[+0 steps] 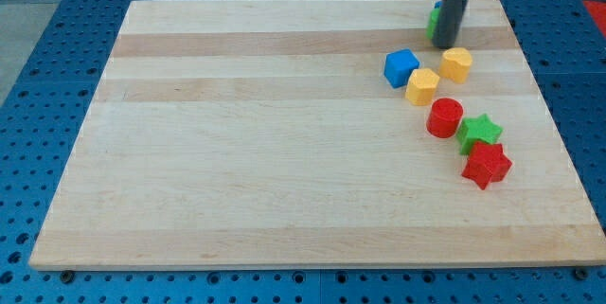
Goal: Push the yellow heart to the blue cube
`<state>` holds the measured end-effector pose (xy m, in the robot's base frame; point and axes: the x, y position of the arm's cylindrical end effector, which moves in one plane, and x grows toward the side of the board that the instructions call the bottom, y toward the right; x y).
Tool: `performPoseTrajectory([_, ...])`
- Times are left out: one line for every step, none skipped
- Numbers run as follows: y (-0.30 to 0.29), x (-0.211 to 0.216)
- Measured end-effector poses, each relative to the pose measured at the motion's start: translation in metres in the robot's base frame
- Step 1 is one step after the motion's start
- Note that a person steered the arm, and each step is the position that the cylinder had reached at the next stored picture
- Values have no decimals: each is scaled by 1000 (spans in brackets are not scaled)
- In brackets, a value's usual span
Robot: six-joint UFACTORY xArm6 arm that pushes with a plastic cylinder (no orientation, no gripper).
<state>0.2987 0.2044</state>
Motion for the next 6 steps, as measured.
performPoseTrajectory([48, -16])
performPoseTrajectory([83, -9])
performPoseTrajectory([90, 19])
performPoseTrajectory([82, 48])
performPoseTrajectory([56, 67])
performPoseTrajectory([30, 67])
